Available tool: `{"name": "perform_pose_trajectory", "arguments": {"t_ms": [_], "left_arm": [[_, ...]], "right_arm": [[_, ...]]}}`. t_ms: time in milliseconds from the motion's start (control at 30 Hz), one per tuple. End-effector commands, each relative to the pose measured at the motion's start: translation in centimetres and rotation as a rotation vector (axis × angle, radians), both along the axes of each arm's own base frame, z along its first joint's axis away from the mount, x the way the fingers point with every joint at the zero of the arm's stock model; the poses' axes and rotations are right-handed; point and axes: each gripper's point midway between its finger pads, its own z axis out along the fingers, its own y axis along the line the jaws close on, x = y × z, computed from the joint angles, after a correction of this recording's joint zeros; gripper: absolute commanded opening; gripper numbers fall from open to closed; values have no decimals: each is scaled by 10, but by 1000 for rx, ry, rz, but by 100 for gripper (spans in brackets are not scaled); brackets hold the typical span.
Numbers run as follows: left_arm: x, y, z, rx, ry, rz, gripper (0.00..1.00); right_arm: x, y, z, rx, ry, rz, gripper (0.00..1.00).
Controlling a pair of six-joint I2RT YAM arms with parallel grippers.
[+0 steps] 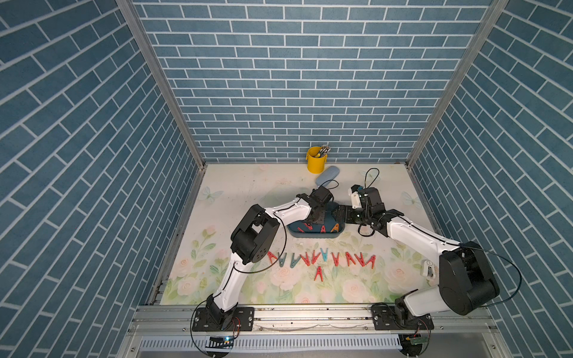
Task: Take the clothespins out of the storage box
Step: Pick up the clothespin from the storage box, then place the clothespin at the center of the board.
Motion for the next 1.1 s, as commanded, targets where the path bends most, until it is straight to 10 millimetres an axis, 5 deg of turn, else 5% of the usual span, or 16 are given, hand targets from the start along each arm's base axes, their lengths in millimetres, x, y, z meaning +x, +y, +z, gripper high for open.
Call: {"name": "perform_pose_trajectory", "arguments": {"t_ms": [0,500,867,1067], "left_arm": [[-2,3,24,-10,-33,4,0],[-39,45,98,-53,-128,-5,0],[-103,85,89,-94,-72,-34,0],[-143,90,80,-128,-59,-16,0]], "right_arm": [[4,2,9,24,-20,-4,100],[-22,28,27,85,-49,-46,99],[-50,52,25,121,-47,-52,99],[-61,57,21,126,-39,-3,99]]}}
